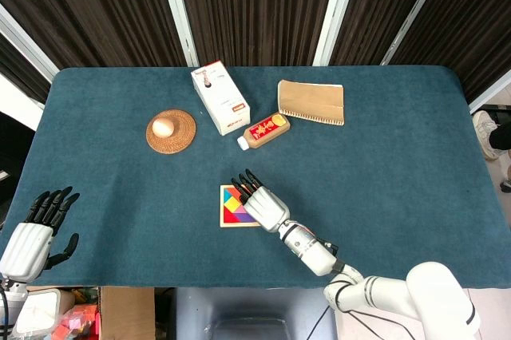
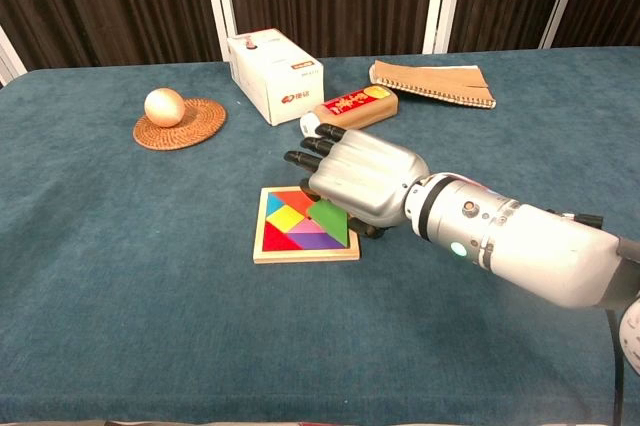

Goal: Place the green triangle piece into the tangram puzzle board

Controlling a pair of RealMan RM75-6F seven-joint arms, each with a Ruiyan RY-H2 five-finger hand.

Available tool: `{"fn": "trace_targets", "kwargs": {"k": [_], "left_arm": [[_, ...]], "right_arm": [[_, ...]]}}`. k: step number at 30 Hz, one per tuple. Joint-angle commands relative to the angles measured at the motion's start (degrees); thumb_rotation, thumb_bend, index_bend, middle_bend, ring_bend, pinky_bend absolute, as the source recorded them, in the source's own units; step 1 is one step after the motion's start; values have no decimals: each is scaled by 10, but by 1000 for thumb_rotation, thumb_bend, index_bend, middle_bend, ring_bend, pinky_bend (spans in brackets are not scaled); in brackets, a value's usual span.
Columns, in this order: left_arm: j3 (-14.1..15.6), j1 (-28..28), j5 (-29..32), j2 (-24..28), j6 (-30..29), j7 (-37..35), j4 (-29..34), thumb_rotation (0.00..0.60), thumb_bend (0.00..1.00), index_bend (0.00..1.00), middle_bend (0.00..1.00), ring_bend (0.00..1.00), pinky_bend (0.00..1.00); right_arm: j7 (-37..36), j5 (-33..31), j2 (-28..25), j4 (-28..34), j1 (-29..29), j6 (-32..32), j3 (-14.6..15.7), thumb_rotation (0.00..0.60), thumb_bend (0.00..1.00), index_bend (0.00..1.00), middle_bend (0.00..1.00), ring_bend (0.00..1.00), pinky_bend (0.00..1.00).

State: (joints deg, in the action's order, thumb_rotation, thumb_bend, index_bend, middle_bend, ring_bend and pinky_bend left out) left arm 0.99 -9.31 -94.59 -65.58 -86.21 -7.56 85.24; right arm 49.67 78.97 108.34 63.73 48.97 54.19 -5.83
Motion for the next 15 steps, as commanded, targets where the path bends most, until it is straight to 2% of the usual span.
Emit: {"fn": "trace_targets", "kwargs": {"k": [1, 15], "left_arm": [[-1, 0, 0, 0, 0, 0, 0, 600, 490, 0, 0, 0, 0], [-1, 2, 0, 1, -3, 0, -1, 600, 490, 0, 0, 0, 0]], "right_arm": [[0, 0, -1, 2, 0, 0, 0, 600, 492, 435, 129, 0, 0], [-9, 2, -18, 22, -4, 5, -1, 600, 492, 399, 125, 0, 0]]}}
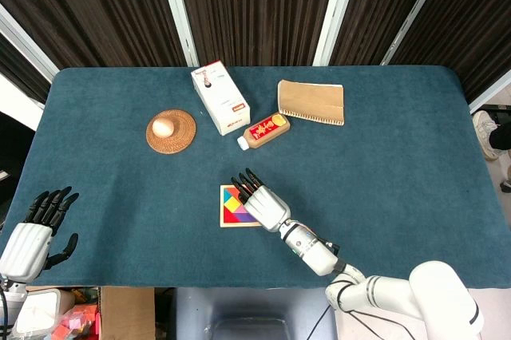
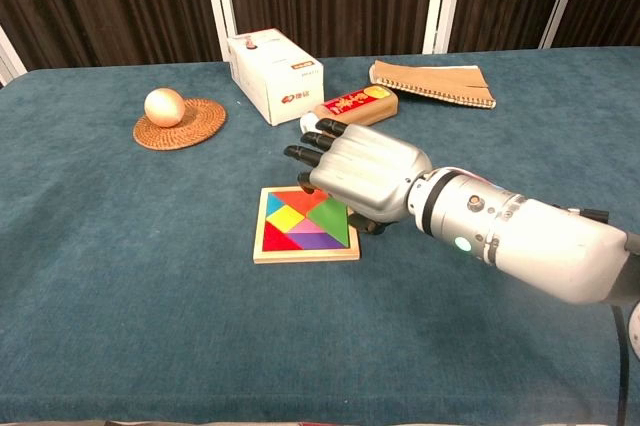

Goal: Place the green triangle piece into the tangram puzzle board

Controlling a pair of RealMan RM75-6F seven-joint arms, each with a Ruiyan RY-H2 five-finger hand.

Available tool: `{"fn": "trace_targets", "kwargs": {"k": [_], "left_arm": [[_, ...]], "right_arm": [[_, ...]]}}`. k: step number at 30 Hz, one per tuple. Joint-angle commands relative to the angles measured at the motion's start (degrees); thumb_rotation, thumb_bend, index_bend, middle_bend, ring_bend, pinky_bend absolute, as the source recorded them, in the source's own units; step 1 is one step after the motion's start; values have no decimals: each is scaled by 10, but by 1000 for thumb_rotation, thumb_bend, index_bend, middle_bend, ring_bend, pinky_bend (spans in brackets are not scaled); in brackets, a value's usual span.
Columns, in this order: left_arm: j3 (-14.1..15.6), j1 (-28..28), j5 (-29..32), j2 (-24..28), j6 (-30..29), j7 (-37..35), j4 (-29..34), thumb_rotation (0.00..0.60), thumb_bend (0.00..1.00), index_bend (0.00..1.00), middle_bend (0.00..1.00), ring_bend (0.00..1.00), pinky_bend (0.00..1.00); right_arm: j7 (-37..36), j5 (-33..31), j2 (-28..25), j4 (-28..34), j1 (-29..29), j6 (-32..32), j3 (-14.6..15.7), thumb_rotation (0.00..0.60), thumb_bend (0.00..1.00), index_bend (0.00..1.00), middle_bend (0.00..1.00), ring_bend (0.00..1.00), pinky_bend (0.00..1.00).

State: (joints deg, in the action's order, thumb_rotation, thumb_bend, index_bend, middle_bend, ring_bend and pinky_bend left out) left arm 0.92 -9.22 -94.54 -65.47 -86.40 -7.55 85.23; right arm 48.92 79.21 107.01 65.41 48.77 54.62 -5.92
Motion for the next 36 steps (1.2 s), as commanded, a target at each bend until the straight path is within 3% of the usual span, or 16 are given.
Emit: {"fn": "trace_targets", "kwargs": {"k": [1, 13, 31, 36], "left_arm": [[1, 1, -1, -1, -2, -1, -1, 600, 490, 0, 0, 0, 0], [-1, -1, -1, -1, 1, 6, 3, 600, 490, 0, 0, 0, 0], [1, 0, -3, -1, -1, 6, 2, 600, 491, 0, 0, 0, 0], [2, 2, -7, 0, -6, 7, 3, 600, 490, 0, 0, 0, 0]], "right_arm": [[1, -3, -10, 9, -3, -1, 1, 600, 492, 393, 125, 0, 0], [32, -41, -21, 13, -7, -24, 1, 600, 492, 350, 125, 0, 0], [39, -35, -38, 41, -15, -10, 15, 600, 493, 366, 124, 0, 0], [21, -30, -53, 64, -33, 34, 5, 600, 492, 264, 102, 0, 0]]}}
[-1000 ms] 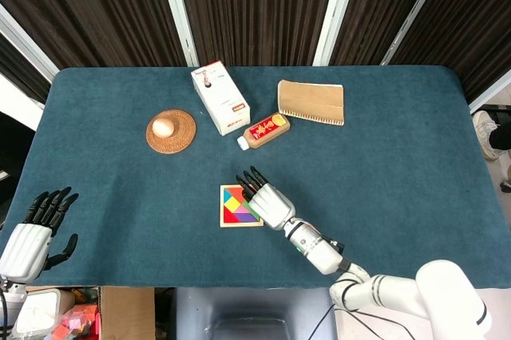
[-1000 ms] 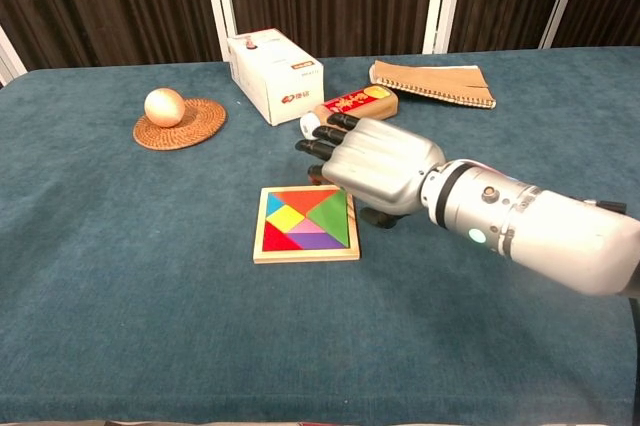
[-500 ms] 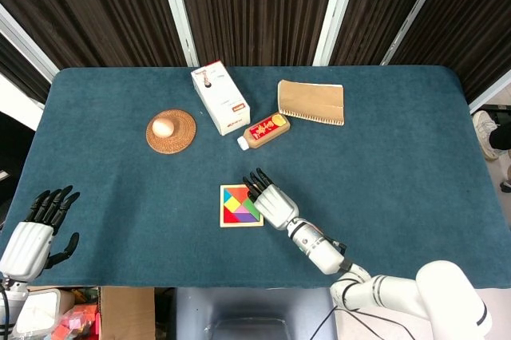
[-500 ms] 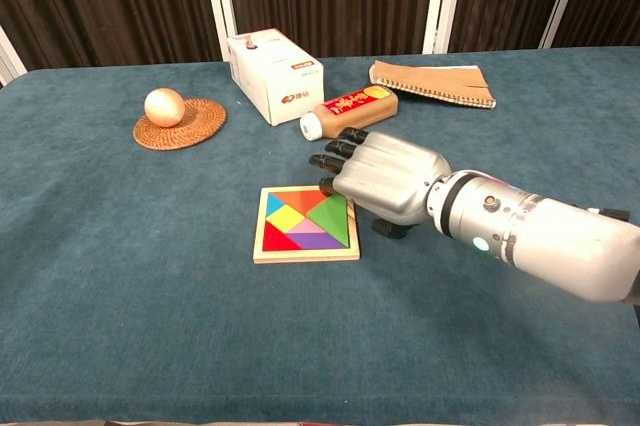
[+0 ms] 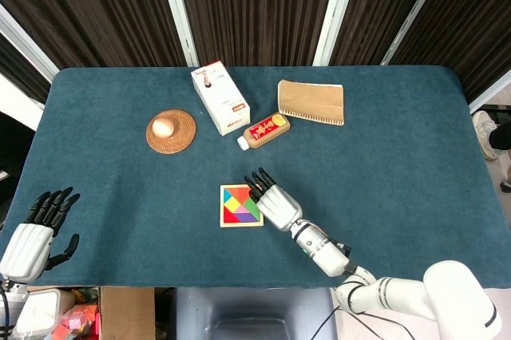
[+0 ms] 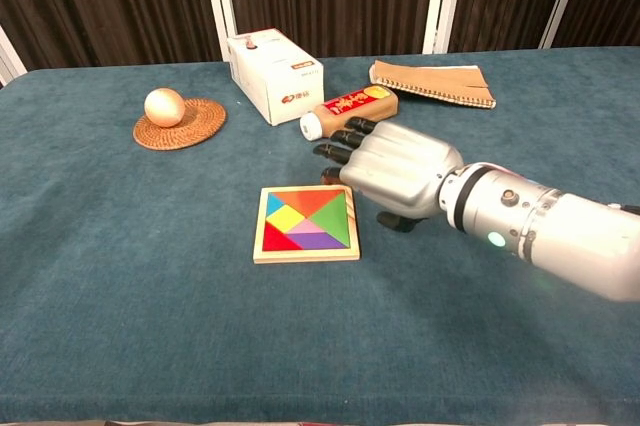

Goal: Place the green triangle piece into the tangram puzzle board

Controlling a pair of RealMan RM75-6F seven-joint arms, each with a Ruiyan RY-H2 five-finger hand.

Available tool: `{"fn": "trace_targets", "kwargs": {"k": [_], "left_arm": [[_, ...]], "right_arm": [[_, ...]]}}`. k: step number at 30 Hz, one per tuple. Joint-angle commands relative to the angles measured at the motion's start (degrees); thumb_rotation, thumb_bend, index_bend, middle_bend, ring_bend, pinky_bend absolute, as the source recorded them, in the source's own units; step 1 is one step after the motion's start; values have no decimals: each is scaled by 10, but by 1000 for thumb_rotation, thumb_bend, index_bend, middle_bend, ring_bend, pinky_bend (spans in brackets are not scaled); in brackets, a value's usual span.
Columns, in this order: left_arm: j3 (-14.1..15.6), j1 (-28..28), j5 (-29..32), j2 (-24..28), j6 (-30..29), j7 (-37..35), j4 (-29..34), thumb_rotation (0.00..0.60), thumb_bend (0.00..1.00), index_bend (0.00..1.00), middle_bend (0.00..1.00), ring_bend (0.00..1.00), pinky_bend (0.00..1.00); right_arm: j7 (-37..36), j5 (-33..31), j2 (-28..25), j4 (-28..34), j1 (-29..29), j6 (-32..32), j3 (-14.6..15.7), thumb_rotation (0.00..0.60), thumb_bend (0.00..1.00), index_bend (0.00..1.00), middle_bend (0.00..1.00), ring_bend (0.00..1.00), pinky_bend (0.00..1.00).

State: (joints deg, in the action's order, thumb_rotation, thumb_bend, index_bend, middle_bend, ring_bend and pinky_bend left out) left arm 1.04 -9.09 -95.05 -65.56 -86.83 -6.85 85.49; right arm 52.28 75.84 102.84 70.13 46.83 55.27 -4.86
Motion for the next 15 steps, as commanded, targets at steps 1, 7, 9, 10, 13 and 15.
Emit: {"fn": "trace_targets", "kwargs": {"k": [1, 7, 9, 10, 13, 15], "left_arm": [[1, 1, -3, 1, -4, -2, 0, 600, 490, 0, 0, 0, 0], [1, 3, -10, -1, -14, -9, -9, 600, 491, 0, 0, 0, 0], [0, 1, -8, -4, -8, -4, -11, 600, 490, 0, 0, 0, 0], [0, -1, -6, -7, -4, 2, -12, 600, 490, 0, 0, 0, 0], [3, -2, -5, -13, 6, 27, -10, 600, 492, 0, 0, 0, 0], [4, -1, -5, -17, 7, 46, -5, 600, 492, 0, 0, 0, 0]], "right_arm": [[-18, 1, -26, 41, -30, 52, -6, 600, 490, 218, 81, 0, 0], [-115, 35, -204, 266, -185, 237, 59, 600, 272, 0, 0, 0, 0], [-148, 45, -267, 309, -231, 283, 89, 600, 212, 0, 0, 0, 0], [-174, 49, -304, 329, -261, 313, 105, 600, 200, 0, 0, 0, 0], [-250, 61, -356, 323, -335, 404, 123, 600, 184, 0, 0, 0, 0], [-318, 55, -363, 302, -372, 441, 122, 600, 177, 0, 0, 0, 0]]}}
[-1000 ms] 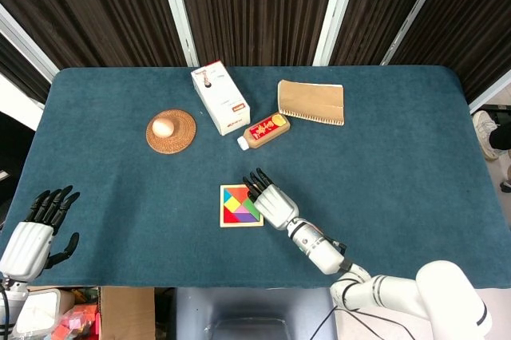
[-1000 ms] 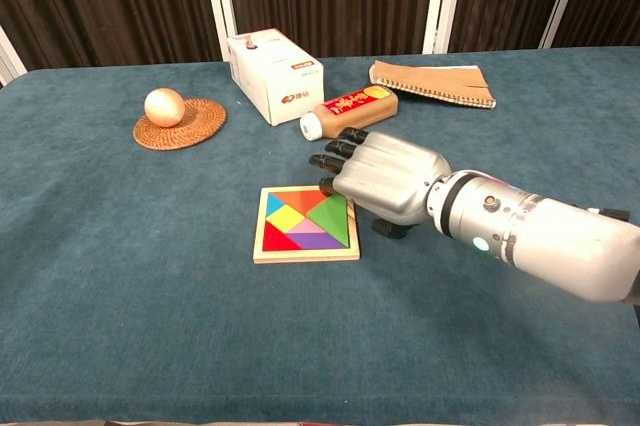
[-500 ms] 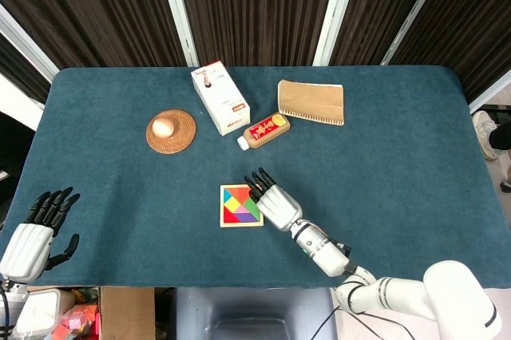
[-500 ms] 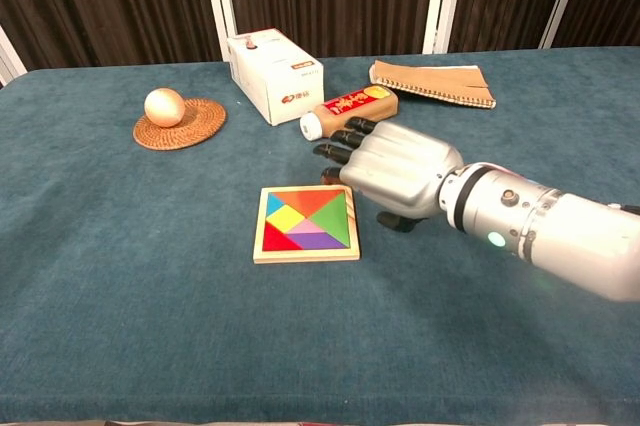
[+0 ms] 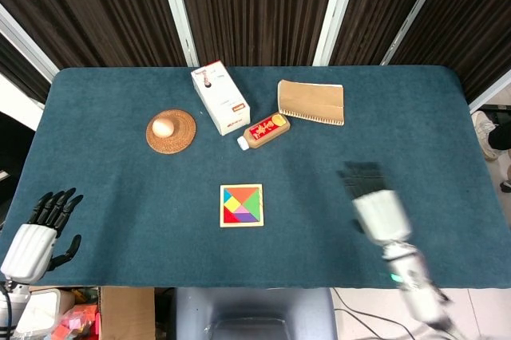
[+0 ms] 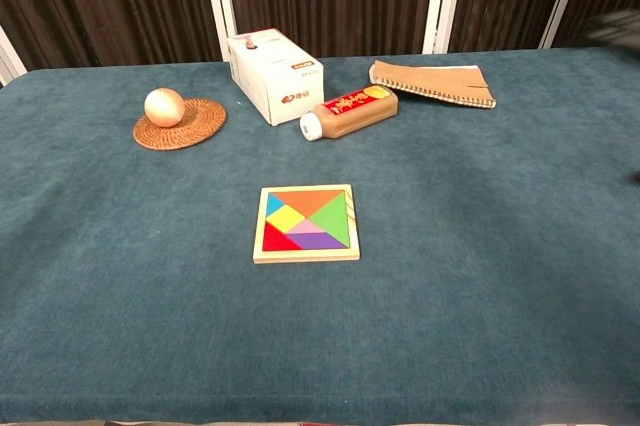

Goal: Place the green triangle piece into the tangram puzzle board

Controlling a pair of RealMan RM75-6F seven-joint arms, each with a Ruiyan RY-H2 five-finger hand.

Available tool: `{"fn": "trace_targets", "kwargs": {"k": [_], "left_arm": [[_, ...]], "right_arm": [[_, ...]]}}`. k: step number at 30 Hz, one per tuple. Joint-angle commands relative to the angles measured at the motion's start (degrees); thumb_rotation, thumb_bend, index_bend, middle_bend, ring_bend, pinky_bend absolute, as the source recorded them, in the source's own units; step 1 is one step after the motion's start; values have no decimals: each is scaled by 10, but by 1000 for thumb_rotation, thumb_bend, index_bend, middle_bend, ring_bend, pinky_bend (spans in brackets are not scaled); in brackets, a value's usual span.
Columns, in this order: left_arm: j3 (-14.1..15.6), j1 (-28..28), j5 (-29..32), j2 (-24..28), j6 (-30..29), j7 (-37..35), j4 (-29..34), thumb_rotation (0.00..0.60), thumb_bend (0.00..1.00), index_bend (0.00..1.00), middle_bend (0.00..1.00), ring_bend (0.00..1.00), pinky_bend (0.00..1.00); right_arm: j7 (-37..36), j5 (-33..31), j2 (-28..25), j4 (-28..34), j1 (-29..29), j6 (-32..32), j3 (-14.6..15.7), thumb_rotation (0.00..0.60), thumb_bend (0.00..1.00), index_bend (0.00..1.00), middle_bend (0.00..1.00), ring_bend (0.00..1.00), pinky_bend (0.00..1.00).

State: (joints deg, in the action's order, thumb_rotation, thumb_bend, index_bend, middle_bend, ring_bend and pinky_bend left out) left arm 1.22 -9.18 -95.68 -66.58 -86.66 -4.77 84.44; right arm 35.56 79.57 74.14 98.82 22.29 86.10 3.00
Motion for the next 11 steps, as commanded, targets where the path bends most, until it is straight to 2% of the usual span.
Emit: {"fn": "trace_targets", "kwargs": {"k": [1, 3, 6, 11], "left_arm": [[1, 1, -2, -11, 1, 35, 6, 600, 484, 0, 0, 0, 0], [-1, 2, -9, -21, -10, 40, 1, 600, 456, 0, 0, 0, 0], [-6, 2, -14, -35, -21, 36, -14, 600, 407, 0, 0, 0, 0], [-22, 10, 10, -51, -33, 87, -25, 600, 394, 0, 0, 0, 0]], "right_arm": [[-200, 10, -77, -2, -143, 142, 40, 600, 167, 0, 0, 0, 0], [-256, -7, -71, -36, -158, 135, 32, 600, 142, 0, 0, 0, 0], [-264, -28, -86, -55, -158, 86, 35, 600, 100, 0, 0, 0, 0], [-294, 10, -91, -55, -175, 111, 22, 600, 87, 0, 0, 0, 0]]}}
